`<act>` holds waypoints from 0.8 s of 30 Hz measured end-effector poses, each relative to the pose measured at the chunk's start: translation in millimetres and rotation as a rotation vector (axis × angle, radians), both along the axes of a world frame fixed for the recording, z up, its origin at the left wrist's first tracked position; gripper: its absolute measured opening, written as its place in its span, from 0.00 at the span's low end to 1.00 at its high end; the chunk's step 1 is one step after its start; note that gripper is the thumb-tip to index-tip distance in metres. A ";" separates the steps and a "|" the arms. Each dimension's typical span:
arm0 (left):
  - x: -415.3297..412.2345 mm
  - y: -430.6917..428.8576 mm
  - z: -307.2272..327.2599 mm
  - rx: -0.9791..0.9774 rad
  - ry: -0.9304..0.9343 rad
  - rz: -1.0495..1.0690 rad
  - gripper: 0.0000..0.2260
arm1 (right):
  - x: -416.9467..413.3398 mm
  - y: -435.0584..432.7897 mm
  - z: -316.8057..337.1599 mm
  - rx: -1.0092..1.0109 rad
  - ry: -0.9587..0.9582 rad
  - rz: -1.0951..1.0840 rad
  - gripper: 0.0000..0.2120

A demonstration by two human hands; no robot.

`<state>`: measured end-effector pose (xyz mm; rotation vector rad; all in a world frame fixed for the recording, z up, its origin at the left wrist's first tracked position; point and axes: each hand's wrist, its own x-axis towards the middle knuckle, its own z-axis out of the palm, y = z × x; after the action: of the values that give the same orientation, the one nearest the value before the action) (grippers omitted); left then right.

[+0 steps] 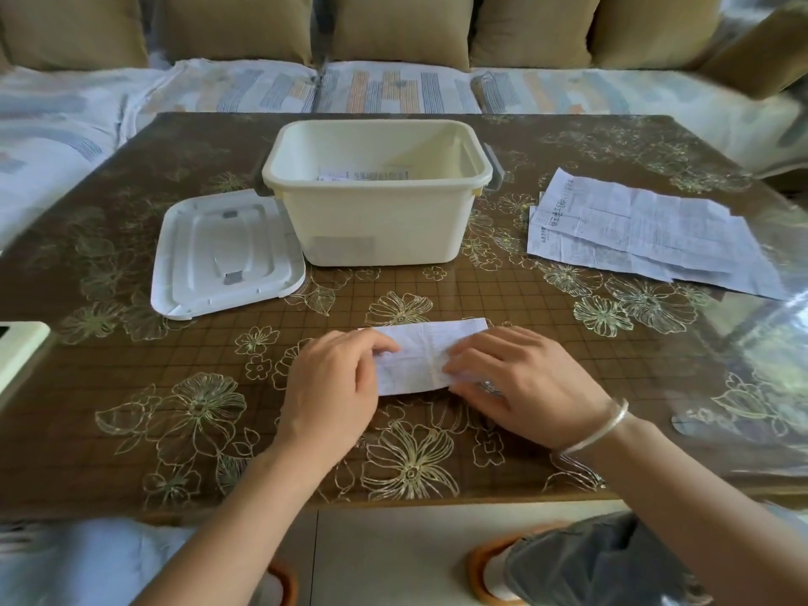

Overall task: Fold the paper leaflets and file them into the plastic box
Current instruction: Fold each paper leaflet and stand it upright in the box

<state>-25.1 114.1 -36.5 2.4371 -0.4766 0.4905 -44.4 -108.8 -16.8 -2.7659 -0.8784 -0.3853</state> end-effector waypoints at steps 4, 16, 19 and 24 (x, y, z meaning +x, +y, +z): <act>-11.6 11.7 6.5 -0.020 -0.011 -0.135 0.15 | -5.0 2.7 0.1 0.229 -0.062 -0.112 0.10; -4.2 2.0 -0.3 -0.015 0.066 0.055 0.05 | -2.0 11.8 -9.3 0.420 0.101 -0.369 0.05; -3.6 2.6 -1.7 -0.005 0.083 0.042 0.05 | -2.6 14.2 -13.2 0.353 0.043 -0.371 0.05; -4.9 2.8 -2.6 0.038 0.087 0.030 0.08 | -5.7 18.8 -17.3 0.213 -0.023 -0.455 0.08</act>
<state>-30.0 116.9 -39.1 2.4940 -0.4166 0.3888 -50.1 -90.0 -34.2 -2.7398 -0.1843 -0.5489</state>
